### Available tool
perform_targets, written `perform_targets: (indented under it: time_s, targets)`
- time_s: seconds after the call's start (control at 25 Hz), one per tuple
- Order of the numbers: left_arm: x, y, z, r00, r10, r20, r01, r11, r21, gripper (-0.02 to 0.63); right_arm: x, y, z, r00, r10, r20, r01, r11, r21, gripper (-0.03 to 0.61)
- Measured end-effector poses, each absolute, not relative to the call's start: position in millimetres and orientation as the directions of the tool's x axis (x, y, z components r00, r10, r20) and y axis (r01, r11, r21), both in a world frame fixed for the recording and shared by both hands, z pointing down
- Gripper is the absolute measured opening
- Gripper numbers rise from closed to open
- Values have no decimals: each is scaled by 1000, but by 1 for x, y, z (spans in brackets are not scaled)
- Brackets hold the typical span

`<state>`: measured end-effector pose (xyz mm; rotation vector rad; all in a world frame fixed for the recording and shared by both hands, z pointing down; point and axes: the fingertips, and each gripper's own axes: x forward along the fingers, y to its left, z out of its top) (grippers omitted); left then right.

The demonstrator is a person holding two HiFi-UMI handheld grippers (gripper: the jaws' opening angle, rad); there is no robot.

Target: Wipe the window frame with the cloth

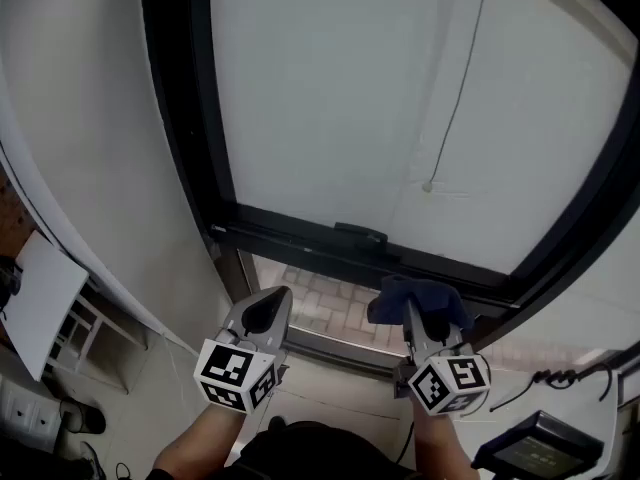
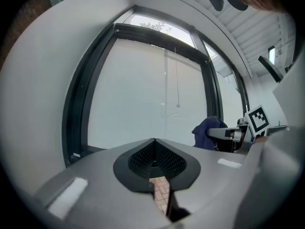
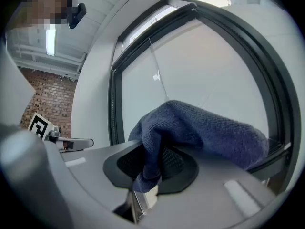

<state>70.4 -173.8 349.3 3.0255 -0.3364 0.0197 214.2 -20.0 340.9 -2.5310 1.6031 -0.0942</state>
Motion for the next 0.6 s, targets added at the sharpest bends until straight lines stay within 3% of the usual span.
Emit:
perform_targets:
  time_s: [0.6]
  targets:
    - [-34, -281, 361, 917, -398, 21, -398, -911, 111, -6, 132, -160, 352, 246, -969, -1, -959, -244, -143, 64]
